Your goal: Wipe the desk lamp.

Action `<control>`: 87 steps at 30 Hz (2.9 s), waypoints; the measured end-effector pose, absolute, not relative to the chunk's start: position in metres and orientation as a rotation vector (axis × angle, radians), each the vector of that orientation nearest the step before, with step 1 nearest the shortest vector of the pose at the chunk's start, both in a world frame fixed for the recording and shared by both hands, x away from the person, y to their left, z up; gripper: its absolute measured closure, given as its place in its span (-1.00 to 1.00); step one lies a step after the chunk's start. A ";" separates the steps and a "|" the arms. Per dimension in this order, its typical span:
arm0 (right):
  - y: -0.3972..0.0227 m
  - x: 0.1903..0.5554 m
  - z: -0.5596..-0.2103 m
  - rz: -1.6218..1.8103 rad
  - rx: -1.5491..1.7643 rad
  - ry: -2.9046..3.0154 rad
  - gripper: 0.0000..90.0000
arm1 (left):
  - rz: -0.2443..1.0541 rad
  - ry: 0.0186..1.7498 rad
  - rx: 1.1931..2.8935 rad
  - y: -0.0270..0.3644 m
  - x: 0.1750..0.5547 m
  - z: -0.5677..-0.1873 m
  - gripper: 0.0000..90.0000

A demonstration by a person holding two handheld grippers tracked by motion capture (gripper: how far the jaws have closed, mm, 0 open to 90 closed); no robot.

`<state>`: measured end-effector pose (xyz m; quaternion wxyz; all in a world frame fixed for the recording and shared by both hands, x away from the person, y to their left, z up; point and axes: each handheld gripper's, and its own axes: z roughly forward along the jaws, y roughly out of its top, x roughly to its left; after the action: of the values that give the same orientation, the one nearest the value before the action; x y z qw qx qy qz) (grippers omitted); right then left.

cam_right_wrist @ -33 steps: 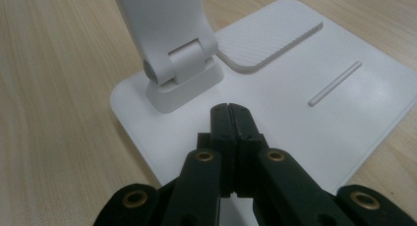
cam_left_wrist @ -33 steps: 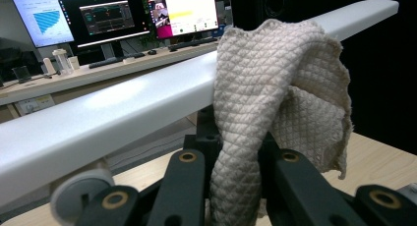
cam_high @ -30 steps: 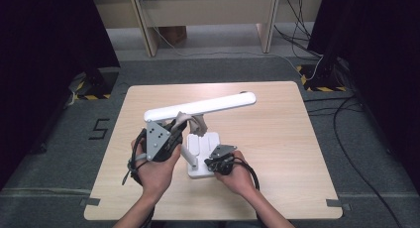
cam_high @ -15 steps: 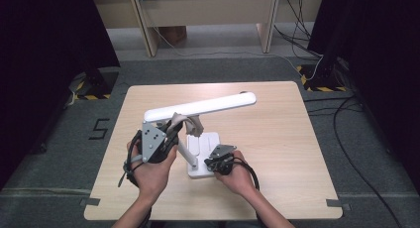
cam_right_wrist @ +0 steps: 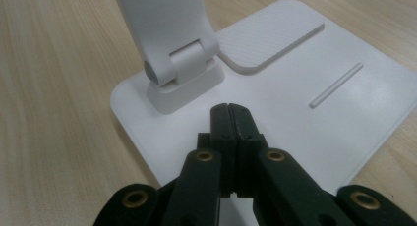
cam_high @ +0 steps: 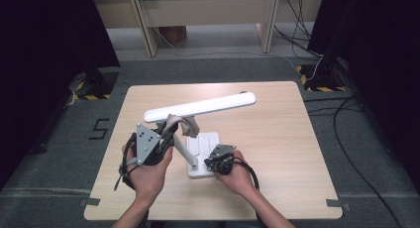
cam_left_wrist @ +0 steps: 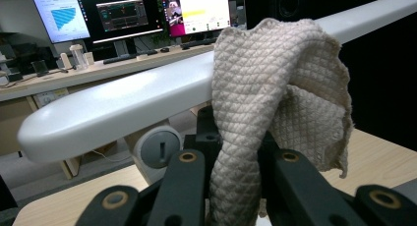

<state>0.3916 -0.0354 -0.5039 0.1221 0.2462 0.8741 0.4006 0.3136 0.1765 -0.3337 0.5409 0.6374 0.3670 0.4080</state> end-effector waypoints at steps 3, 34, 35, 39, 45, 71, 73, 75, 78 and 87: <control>-0.035 0.391 -0.504 1.170 0.723 2.553 1.00 | 0.968 0.875 1.512 0.177 0.313 -0.334 0.79; -0.034 0.392 -0.504 1.173 0.718 2.551 1.00 | 0.943 0.915 1.484 0.186 0.295 -0.334 0.79; -0.034 0.391 -0.504 1.174 0.724 2.552 1.00 | 0.938 0.918 1.482 0.187 0.294 -0.334 0.79; -0.034 0.392 -0.504 1.173 0.721 2.551 1.00 | 0.929 0.927 1.479 0.188 0.292 -0.334 0.79; -0.034 0.392 -0.504 1.174 0.723 2.553 1.00 | 0.917 0.926 1.487 0.188 0.290 -0.336 0.79; -0.034 0.391 -0.505 1.178 0.718 2.546 1.00 | 0.991 1.010 1.490 0.253 0.271 -0.359 0.79; -0.034 0.391 -0.505 1.178 0.718 2.546 1.00 | 1.002 1.013 1.477 0.254 0.276 -0.355 0.79; -0.034 0.392 -0.505 1.181 0.717 2.546 1.00 | 1.014 1.008 1.475 0.252 0.281 -0.352 0.79; -0.034 0.392 -0.505 1.180 0.722 2.548 1.00 | 1.012 0.998 1.478 0.246 0.289 -0.348 0.79; -0.035 0.391 -0.505 1.182 0.721 2.547 1.00 | 1.020 0.959 1.506 0.231 0.298 -0.339 0.79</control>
<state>0.3914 -0.0346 -0.5050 0.1210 0.2469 0.8720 0.4049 0.2984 0.2313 -0.3394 0.5163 0.6272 0.3995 0.4247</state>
